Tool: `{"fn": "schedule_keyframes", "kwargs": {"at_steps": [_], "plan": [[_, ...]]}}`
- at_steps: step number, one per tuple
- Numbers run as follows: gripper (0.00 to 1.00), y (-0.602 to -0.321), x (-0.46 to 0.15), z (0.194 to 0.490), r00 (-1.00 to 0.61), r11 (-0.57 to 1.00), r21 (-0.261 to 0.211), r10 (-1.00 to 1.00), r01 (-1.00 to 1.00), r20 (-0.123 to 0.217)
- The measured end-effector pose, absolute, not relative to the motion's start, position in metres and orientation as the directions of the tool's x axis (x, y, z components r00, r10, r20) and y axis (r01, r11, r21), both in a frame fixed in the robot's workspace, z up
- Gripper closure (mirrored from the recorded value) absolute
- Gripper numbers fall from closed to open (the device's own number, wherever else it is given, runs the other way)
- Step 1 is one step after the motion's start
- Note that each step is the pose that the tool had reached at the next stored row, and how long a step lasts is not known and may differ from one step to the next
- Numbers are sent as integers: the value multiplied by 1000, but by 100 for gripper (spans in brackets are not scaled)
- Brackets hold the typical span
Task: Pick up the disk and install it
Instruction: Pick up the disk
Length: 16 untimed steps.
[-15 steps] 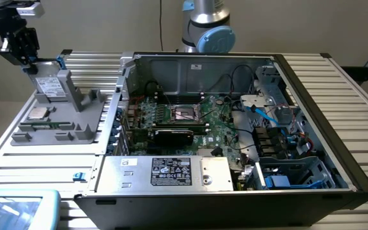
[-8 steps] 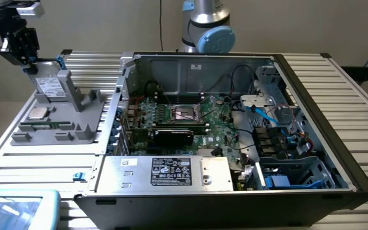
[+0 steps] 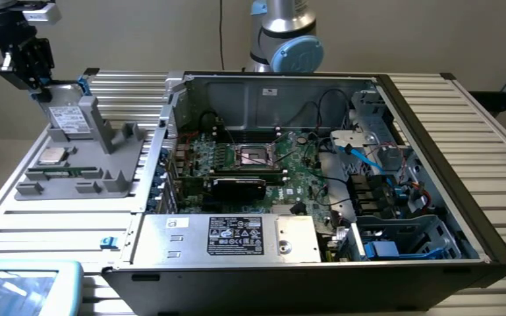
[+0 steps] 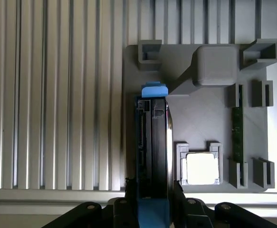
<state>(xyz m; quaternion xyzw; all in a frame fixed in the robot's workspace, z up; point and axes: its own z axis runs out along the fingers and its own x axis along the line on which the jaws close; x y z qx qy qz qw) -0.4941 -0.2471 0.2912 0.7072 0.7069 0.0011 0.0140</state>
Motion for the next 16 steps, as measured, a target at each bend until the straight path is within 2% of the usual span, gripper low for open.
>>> {"fn": "schedule_keyframes", "kwargs": {"at_steps": [16], "plan": [[63, -247, -492, 319, 1, 0, 27, 1000, 1000, -18]]}}
